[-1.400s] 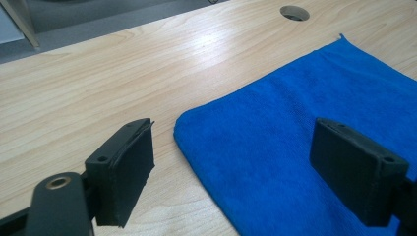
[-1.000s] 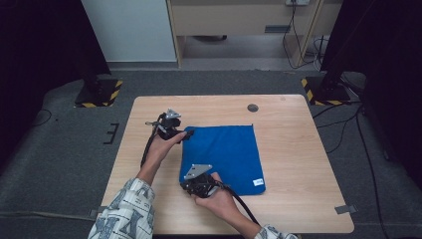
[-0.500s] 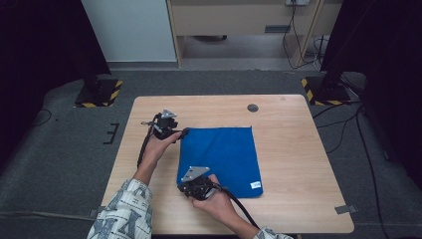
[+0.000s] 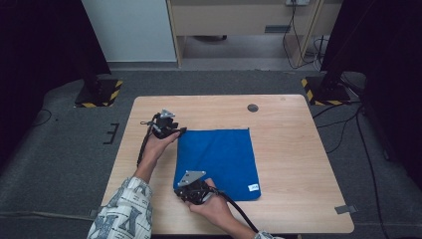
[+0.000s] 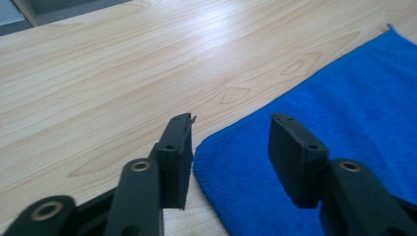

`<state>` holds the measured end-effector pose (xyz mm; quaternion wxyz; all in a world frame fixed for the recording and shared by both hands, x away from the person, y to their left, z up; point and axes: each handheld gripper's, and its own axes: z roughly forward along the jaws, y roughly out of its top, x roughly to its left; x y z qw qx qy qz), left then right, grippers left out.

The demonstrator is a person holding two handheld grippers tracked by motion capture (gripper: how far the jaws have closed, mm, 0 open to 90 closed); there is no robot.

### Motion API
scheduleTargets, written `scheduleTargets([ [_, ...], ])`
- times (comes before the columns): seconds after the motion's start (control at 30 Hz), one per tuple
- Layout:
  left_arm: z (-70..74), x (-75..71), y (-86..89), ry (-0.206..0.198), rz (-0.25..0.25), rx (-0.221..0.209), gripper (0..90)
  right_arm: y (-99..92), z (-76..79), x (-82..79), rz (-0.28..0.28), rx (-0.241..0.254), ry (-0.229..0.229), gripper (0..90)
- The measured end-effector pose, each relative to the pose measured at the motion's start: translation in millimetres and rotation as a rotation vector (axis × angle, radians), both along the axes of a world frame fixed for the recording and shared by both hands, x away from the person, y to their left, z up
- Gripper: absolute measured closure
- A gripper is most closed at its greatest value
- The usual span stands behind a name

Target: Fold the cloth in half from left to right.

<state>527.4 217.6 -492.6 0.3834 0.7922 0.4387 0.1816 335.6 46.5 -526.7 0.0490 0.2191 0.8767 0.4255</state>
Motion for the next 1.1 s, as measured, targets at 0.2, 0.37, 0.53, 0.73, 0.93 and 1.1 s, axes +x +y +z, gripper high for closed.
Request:
scheduleTargets([
  [0.2, -15.0, 7.0, 7.3, 0.043, 0.019, 0.042, 59.1, -0.2, -2.1, 0.3, -0.001, 0.005, 0.011, 86.0],
  [0.37, -19.8, 10.6, 12.6, 0.040, 0.044, 0.041, 61.8, -0.4, -3.2, 0.5, 0.000, 0.001, 0.009, 85.9],
  [0.53, -23.5, 11.9, 8.3, 0.034, 0.028, 0.056, 61.9, -0.4, -3.4, -0.6, -0.007, 0.005, 0.011, 85.9],
  [0.73, -32.9, 15.9, 7.0, 0.037, 0.047, 0.086, 62.3, -1.6, -3.8, -1.5, -0.010, 0.003, 0.013, 85.9],
  [0.93, -36.6, 16.4, 6.1, 0.051, 0.027, 0.075, 59.5, -2.1, -3.4, -1.0, -0.009, 0.005, 0.020, 85.8],
  [1.1, -36.3, 14.6, 3.5, 0.056, 0.008, 0.065, 64.7, -1.4, -3.4, -1.7, -0.013, 0.008, 0.017, 85.7],
])
